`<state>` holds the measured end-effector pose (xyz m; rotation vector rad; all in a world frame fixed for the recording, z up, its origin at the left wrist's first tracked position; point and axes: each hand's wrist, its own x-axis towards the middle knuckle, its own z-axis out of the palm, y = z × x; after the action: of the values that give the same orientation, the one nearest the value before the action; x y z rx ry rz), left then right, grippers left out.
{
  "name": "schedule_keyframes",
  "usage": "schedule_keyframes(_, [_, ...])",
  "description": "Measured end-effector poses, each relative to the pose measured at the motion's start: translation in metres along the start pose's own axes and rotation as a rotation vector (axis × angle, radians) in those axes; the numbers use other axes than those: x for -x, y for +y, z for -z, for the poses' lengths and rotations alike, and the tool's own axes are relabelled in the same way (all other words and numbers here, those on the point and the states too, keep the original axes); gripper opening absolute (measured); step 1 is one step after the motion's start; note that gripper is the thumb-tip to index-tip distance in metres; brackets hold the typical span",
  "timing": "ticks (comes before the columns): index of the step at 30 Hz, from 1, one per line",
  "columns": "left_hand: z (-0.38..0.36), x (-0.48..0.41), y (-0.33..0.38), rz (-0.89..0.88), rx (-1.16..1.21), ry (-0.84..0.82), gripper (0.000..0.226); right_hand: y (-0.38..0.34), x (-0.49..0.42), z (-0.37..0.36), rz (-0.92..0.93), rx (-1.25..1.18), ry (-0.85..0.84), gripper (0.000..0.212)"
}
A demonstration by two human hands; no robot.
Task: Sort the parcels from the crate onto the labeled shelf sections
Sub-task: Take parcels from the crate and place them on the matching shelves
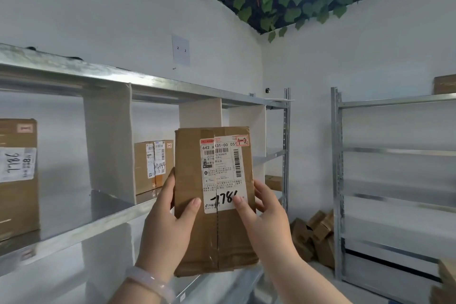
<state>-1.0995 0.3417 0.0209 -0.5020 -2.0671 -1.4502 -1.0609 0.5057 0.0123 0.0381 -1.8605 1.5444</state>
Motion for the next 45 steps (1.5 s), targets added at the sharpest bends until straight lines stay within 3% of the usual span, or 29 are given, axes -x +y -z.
schedule_keyframes(6, [-0.040, -0.079, -0.030, -0.028, 0.019, -0.003, 0.070, 0.035, -0.087, -0.022, 0.014, 0.021, 0.001, 0.043])
schedule_keyframes(15, [-0.093, -0.177, -0.066, -0.011, -0.066, 0.019, 0.070, 0.090, -0.209, -0.045, 0.057, -0.026, -0.022, 0.049])
schedule_keyframes(18, [-0.110, -0.195, -0.076, -0.018, -0.104, 0.062, 0.071, 0.115, -0.242, -0.052, 0.067, -0.058, -0.076, 0.052])
schedule_keyframes(23, [-0.144, -0.226, -0.100, 0.001, -0.173, 0.131, 0.080, 0.146, -0.299, -0.061, 0.127, -0.132, -0.191, 0.024])
schedule_keyframes(35, [-0.209, -0.303, -0.137, 0.102, -0.316, 0.311, 0.087, 0.213, -0.426, -0.103, 0.170, -0.313, -0.418, 0.032])
schedule_keyframes(39, [-0.220, -0.314, -0.158, 0.185, -0.381, 0.346, 0.088, 0.248, -0.447, -0.130, 0.108, -0.318, -0.480, 0.047])
schedule_keyframes(45, [-0.227, -0.323, -0.185, 0.219, -0.500, 0.375, 0.071, 0.280, -0.461, -0.158, 0.065, -0.318, -0.494, 0.046])
